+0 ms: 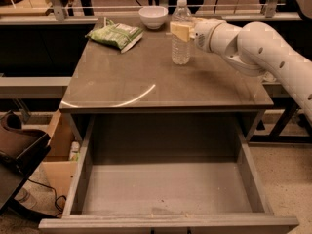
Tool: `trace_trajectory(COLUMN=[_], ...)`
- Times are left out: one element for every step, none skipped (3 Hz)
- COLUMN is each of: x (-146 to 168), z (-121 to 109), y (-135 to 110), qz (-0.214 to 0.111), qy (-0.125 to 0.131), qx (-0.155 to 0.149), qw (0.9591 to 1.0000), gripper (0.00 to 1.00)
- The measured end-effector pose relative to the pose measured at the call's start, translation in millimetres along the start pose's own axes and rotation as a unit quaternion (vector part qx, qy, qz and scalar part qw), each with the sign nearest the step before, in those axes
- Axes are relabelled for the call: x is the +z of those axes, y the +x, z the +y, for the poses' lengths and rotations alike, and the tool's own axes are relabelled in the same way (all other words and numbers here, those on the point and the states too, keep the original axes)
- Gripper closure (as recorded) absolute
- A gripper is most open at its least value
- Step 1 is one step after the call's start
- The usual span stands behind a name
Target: Place water bottle into top drawer
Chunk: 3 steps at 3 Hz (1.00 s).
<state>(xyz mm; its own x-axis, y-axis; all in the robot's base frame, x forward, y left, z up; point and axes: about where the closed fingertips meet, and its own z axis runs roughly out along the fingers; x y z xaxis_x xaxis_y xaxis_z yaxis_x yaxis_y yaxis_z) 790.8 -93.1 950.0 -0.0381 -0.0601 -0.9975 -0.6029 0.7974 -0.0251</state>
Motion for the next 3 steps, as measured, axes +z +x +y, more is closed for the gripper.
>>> trace_trajectory(x=[0.1, -12.3, -36.6], z=[0.1, 8.3, 26.4], y=[0.0, -11.6, -31.0], qz=[0.000, 0.003, 0.001], qy=[0.000, 0.000, -0.001], qx=[0.000, -0.009, -0.025], qw=[1.0000, 1.0000, 0.9997], gripper=[1.00, 1.00, 1.00])
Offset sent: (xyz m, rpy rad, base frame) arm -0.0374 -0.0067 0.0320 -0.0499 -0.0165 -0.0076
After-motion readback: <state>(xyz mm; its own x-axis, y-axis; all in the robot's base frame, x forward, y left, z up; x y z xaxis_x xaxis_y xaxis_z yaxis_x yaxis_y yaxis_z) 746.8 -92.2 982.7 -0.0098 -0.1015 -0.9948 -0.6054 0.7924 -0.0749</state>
